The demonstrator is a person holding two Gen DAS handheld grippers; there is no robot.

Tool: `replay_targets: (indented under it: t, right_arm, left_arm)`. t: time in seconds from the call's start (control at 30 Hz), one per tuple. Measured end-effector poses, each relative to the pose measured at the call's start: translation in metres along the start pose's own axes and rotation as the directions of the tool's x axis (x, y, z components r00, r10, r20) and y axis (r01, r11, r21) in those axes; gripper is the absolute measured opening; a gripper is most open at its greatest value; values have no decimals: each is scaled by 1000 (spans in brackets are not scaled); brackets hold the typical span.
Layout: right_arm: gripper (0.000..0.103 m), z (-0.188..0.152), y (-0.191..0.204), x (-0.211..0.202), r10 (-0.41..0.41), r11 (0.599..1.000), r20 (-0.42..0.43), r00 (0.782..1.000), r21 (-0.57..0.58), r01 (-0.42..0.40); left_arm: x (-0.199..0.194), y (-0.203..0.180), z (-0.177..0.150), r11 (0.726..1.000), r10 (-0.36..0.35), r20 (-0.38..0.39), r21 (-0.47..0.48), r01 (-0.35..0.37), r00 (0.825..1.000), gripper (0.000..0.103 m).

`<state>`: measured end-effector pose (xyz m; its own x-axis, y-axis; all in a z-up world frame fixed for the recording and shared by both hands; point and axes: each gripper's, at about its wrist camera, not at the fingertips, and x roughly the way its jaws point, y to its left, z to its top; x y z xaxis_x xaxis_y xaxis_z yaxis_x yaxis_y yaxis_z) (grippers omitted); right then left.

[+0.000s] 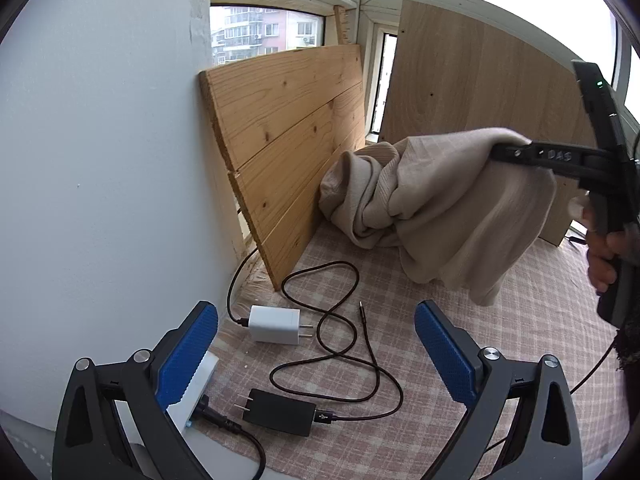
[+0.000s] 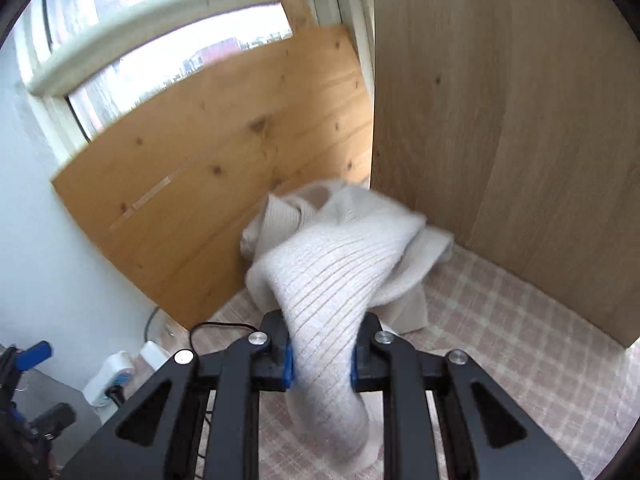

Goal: Fold clothes
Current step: 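Grasp the cream sweater with the right tool and lift it, then lay the held sweater onto the open carpet with the right tool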

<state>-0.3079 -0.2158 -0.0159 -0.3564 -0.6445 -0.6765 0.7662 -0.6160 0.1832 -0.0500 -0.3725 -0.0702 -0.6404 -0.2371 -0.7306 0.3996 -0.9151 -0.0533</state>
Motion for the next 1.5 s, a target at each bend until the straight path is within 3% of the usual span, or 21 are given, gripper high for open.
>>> replay_targets:
  t: [0.13,0.3,0.33,0.37,0.4,0.43,0.47,0.5,0.53,0.6,0.73,0.9,0.97,1.1,1.33,1.5]
  right_arm:
    - [17,3,-18,-109,-30,999,146,989,35,25]
    - [18,-45,-69,-245,-144,979,258,955,179,100]
    - [20,-61,-80,-258,-225,961,236,945,215,175]
    - [22,-79,-91,-263,-330,931,164,930,219,292]
    - [24,-95,-99,-259,-450,881,56,891,188,433]
    - [29,-116,-112,-253,-542,822,-60,838,171,544]
    - [30,-138,-127,-247,-619,753,-175,766,144,642]
    - [29,-160,-139,-245,-633,724,-254,731,139,676]
    - [29,-180,-148,-249,-622,719,-296,725,150,678]
    - [30,-205,-155,-261,-607,703,-324,726,206,681]
    - [32,-221,-159,-272,-584,693,-307,751,293,659]
    - [48,-215,-132,-250,-565,731,-281,776,266,629]
    - [49,-214,-124,-233,-562,745,-274,780,241,622]
    - [49,-208,-113,-204,-517,787,-265,814,225,574]
    - [50,-202,-103,-165,-515,804,-271,813,177,568]
    - [54,-217,-113,-136,-517,797,-337,787,145,586]
  left_arm:
    - [-5,-20,7,997,-49,15,59,48,999,99]
    - [-1,-58,9,976,-133,-10,171,132,991,99]
    - [1,-67,8,970,-147,-20,191,148,989,99]
    - [3,-78,6,963,-164,-28,213,166,986,99]
    - [5,-89,4,954,-182,-35,237,185,983,99]
    - [6,-100,2,944,-197,-42,262,201,979,99]
    - [7,-112,-2,934,-209,-48,287,214,977,99]
    - [8,-123,-5,924,-218,-55,309,224,974,99]
    - [10,-132,-8,915,-229,-65,326,238,971,99]
    - [13,-151,-13,895,-250,-87,359,265,964,99]
    - [16,-175,-20,873,-270,-102,393,288,958,99]
    - [17,-186,-20,890,-249,-70,376,256,966,99]
    - [14,-187,-20,895,-259,-53,361,260,964,99]
    - [13,-199,-24,894,-218,-23,397,209,976,99]
    - [14,-214,-29,877,-230,-26,428,218,973,99]
    - [22,-224,-33,865,-232,-39,449,225,972,99]
